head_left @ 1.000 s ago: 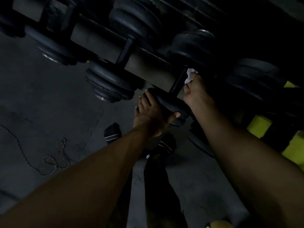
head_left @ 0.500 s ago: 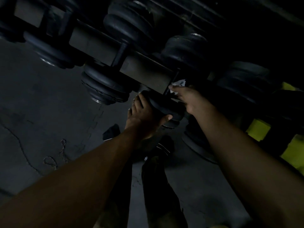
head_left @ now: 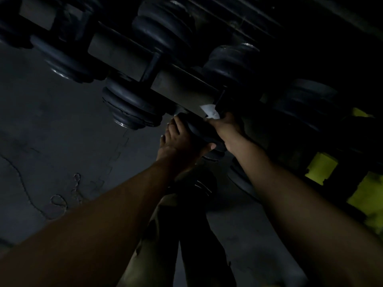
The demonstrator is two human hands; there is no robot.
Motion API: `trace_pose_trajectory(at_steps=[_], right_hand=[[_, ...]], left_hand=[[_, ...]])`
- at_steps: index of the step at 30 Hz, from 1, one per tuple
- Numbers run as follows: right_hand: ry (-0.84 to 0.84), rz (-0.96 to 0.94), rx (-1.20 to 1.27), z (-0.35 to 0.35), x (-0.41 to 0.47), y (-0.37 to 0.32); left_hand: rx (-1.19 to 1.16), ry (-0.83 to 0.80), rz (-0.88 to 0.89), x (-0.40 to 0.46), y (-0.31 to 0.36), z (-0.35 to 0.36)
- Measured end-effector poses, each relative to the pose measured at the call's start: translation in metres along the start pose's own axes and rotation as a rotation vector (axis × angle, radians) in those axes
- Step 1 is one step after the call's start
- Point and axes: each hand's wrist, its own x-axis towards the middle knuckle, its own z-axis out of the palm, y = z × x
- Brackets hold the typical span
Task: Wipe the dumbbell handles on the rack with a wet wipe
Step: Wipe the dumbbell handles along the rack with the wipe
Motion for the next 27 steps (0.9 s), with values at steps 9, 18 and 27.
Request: trace_pose_trajectory(at_steps=[9,18,27], right_hand=[[-0.11,-0.479,-0.627,0.005,-0.006,-0.031],[-0.121,-0.343,-0.624,-0.022,-0.023,-0.037],[-0.168,-0.094,0.082,-0.054,-0.048,-0.005]], left_hand=[[-0.053,-0.01,0.007,0.003,-0.005,0.001],[-0.077,-0.068,0.005,0.004,-0.008,-0.002],[-0.051,-0.042,0.03,0.0,-0.017,-0.005]])
